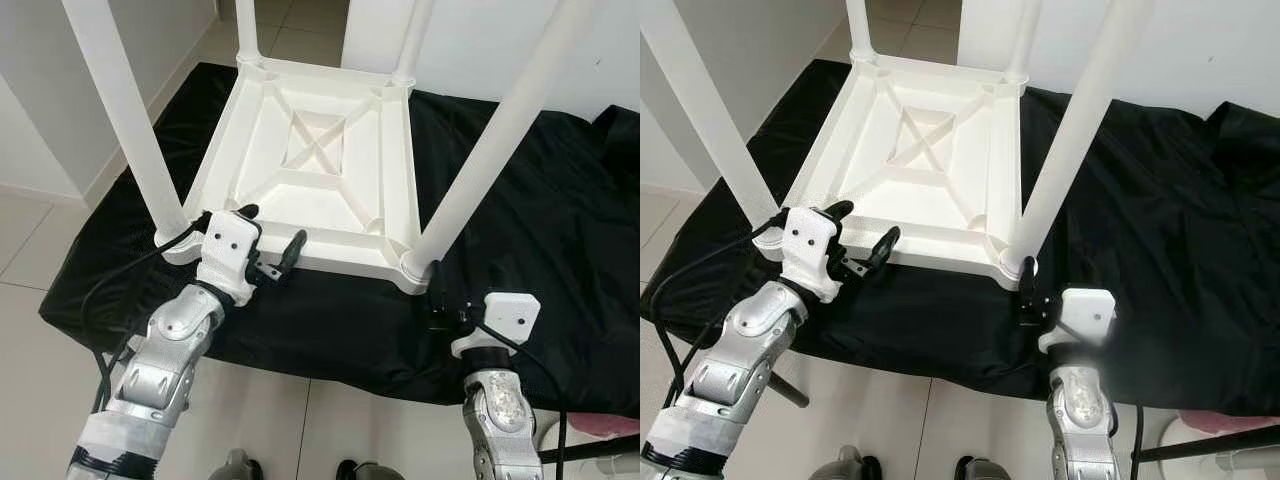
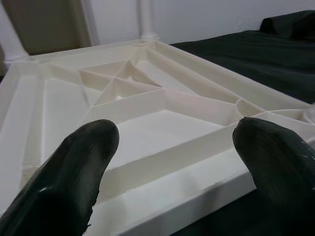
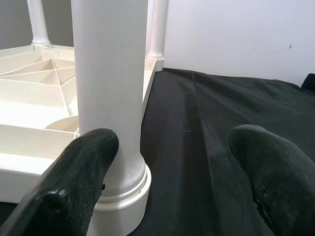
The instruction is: Building children table
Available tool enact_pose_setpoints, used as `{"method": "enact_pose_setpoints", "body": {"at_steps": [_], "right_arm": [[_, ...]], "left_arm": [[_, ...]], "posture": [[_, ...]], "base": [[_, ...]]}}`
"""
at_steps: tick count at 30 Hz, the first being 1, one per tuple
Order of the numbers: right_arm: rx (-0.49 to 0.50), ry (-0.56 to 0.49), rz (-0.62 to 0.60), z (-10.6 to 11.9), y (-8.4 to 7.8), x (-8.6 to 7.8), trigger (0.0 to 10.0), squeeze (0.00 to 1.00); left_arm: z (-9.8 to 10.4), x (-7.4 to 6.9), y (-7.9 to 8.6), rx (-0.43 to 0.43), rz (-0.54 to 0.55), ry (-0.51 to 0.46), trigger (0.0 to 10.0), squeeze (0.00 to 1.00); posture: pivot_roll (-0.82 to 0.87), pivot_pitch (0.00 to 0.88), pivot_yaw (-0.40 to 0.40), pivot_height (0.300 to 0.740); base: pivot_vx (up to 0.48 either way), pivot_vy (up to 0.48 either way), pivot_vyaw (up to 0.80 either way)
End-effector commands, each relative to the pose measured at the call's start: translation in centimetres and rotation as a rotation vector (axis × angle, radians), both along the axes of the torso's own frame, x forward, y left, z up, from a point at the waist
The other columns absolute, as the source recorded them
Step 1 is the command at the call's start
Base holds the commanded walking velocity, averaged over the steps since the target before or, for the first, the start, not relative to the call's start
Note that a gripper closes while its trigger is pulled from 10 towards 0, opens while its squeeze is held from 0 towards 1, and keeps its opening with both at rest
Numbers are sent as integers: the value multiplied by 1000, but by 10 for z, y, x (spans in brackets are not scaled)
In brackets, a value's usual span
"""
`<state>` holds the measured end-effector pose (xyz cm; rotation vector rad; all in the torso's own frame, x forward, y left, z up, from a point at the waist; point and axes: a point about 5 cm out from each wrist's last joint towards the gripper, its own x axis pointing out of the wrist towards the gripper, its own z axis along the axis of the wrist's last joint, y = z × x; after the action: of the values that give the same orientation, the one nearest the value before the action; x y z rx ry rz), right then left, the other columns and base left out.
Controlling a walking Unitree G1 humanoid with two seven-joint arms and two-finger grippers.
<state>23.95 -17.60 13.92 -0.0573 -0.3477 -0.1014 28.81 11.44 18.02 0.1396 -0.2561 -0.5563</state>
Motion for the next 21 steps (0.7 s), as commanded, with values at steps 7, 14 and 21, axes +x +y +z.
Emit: {"method": "enact_pose_setpoints", "body": {"at_steps": [7,14,21], "right_arm": [[9,16,-17,-1,0,4,10000,0],[8,7,-30,3,2,9,10000,0],[-16,-12,-62,14,-1,16,10000,0]], "left_arm": [[-9,-12,-11,100,-241,36,10000,0],[-9,-15,-15,105,-259,39,10000,0],[-8,-16,-14,107,-302,48,10000,0]], "posture": [[28,141,-41,740],[29,140,-38,740],[37,143,-29,740]], "base": [[0,0,0],[0,0,0],[0,0,0]]}}
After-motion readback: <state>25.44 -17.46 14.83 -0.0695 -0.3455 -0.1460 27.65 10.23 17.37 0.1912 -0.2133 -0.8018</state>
